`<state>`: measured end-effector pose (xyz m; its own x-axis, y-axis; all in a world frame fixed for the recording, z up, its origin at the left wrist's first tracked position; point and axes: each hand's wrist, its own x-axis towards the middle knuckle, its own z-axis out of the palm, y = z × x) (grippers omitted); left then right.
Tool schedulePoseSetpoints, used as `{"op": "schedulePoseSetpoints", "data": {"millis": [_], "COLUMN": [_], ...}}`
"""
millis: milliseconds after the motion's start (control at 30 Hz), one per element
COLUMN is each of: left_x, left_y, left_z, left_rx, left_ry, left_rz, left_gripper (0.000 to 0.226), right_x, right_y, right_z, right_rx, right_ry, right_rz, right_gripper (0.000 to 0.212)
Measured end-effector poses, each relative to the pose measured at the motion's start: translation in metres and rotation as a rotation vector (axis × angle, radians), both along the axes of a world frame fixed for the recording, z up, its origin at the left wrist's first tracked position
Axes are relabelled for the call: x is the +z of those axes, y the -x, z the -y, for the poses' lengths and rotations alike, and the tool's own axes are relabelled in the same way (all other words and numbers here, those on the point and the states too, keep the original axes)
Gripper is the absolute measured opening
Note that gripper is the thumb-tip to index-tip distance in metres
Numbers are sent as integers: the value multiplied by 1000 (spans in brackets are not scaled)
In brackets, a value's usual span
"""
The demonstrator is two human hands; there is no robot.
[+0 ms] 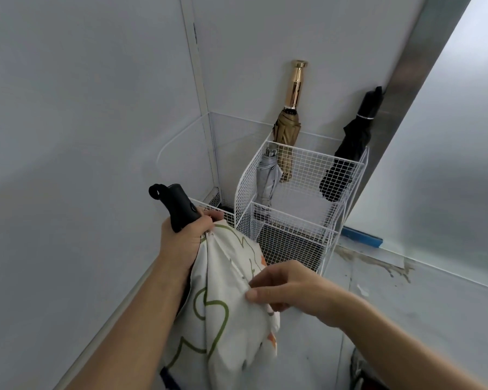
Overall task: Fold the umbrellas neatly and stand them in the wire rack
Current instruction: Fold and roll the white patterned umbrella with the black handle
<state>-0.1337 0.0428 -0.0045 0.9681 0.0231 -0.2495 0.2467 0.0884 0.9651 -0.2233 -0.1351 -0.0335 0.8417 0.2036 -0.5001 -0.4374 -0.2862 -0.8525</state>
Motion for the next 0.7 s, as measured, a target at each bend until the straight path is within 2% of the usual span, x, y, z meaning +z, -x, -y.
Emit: {"op": "schedulePoseSetpoints", "data": {"millis": [133,267,333,433,533,633,700], "left_x": [1,-3,-7,-7,-4,0,4], "left_y": [1,-4,-7,-9,-6,-1,4], "left_z": [2,5,3,1,0,4,10], "left_rx": [85,188,188,119,-59,-277,-374], "left_ry": [-3,-26,-41,-68,-142,-97,30], "left_rz": [7,-9,-12,1,9,7,-14], "left_gripper": [38,9,15,18,22,29,28], "right_x": [2,1,3,9,17,15,11], "right_y": [0,5,3,-5,-11,-16,-19], "right_z": [6,3,6,24,44,53,53], "right_rx": [-75,27,23,-283,-593,-719,-780], "right_ry": [37,63,51,-123,-198,-133,-45], "right_rz": [104,56,37,-1,-6,126,204], "right_gripper": [44,22,16,18,17,10,13]}}
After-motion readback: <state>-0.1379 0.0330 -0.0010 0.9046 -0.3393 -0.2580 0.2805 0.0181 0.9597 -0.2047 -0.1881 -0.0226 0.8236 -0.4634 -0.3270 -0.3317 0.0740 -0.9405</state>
